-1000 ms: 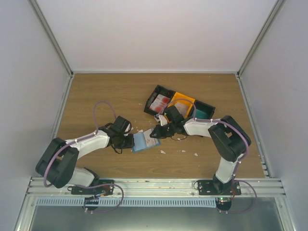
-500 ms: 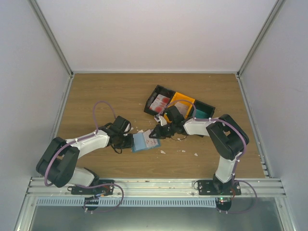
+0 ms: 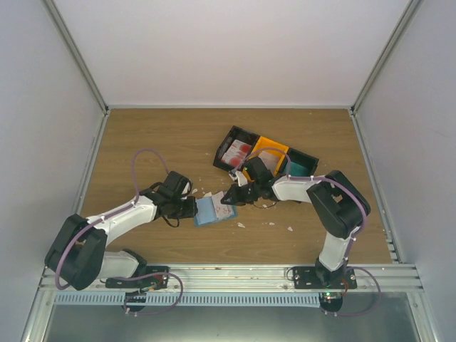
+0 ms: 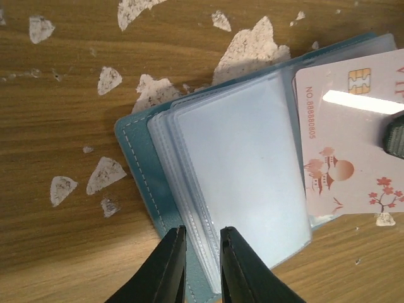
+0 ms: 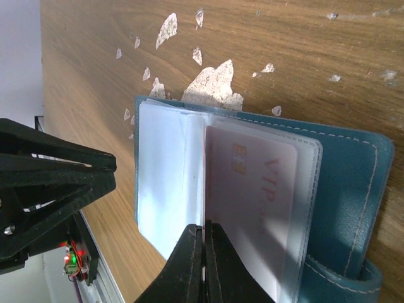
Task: Put the credit cards into the card holder
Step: Insert the credit card into the card holder.
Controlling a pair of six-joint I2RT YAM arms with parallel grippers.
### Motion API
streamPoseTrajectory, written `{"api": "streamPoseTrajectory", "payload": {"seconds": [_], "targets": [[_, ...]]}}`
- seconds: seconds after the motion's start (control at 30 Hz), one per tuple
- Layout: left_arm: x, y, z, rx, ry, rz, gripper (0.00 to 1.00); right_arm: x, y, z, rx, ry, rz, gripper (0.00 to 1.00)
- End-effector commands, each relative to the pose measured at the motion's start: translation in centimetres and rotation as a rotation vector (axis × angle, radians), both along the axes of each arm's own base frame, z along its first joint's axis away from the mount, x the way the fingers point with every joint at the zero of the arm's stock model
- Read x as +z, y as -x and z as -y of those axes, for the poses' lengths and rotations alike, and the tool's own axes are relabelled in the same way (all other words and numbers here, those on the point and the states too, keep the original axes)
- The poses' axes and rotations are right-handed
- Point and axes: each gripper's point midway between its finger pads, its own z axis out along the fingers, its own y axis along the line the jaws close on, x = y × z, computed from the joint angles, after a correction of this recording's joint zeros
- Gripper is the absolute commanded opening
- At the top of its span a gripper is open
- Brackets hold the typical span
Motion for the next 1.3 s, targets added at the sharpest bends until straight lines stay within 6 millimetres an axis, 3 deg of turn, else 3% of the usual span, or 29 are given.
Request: {"api": "streamPoseTrajectory", "payload": {"seconds": [0.0,0.23,0.37,0.8,1.13,1.27], "targets": [[0.6,-0.3,0.5,0.001,0.035,0.033,0.20,0.8,0.1,-0.1,-0.012,-0.011,0.010,0.00],[-1.4,0.4,0.8,-0.018,0.037,-0.026,0.32,0.7,0.2,-0.4,-0.030,-0.032,-0.028,0.01],[-2.3,0.7,0.9,-0.028,0.037,-0.051,0.32,0.4,0.7,-0.7,-0.018,-0.063,-0.065,0.00],[-3.6,1.2,-0.2,-0.007,-0.022,-0.083,0.14,0.9,0.6,-0.4,-0.055,-0.062,-0.069,0.01],[-3.6,1.3,-0.4,-0.006,-0.032,-0.083,0.12,2.7,-0.6,0.6,-0.105,-0.037,-0.007,0.00],[-3.5,1.3,-0.3,-0.009,-0.023,-0.080,0.12,1.9,-0.2,0.6,-0.104,-0.040,-0.036,0.01]]}}
